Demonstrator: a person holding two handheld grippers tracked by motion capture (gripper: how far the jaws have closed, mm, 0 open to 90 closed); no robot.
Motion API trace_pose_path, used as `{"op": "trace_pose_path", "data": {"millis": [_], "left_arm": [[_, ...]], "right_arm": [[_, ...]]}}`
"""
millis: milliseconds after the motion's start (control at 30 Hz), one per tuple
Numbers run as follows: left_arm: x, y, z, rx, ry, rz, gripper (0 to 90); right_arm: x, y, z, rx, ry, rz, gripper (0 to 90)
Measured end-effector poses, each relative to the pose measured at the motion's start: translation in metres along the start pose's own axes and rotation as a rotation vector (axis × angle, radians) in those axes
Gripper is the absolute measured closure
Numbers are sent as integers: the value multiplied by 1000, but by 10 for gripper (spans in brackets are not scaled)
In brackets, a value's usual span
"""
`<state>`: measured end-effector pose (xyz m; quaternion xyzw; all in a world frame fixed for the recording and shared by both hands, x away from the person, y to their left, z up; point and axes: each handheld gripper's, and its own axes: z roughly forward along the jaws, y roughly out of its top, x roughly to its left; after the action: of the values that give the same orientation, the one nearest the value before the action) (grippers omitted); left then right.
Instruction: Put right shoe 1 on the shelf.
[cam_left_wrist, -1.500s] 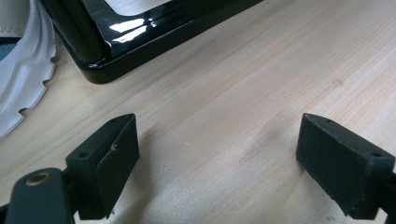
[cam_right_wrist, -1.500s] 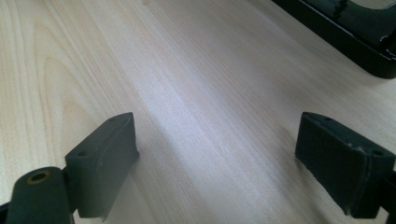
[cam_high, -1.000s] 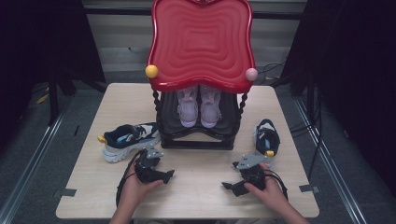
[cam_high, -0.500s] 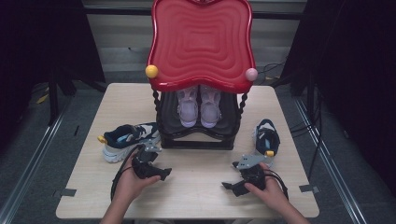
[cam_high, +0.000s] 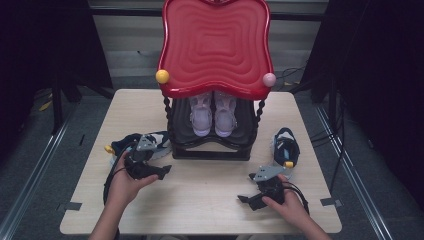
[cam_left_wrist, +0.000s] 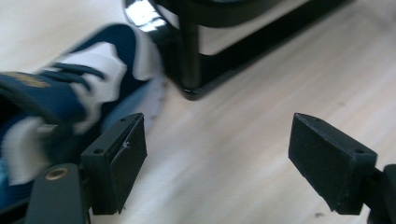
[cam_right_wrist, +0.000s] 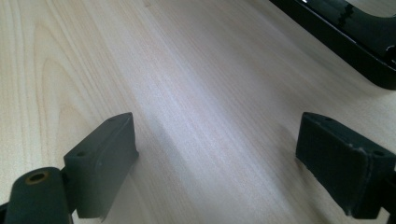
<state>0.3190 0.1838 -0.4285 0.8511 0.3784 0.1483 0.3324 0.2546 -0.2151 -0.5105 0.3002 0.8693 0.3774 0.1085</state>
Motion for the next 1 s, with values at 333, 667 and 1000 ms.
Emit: {"op": "trace_pose_path", "data": {"millis": [333,667,1000], "left_arm": [[31,-1,-5,-37,77,-48,232],[40,1,-11,-34,116,-30,226],[50,-16,-6,36,171,-43,491]], "right_arm": [[0,0,0,0,0,0,116],[0,0,0,-2,0,-5,117],[0,0,0,-1,-1,-5,117]]}}
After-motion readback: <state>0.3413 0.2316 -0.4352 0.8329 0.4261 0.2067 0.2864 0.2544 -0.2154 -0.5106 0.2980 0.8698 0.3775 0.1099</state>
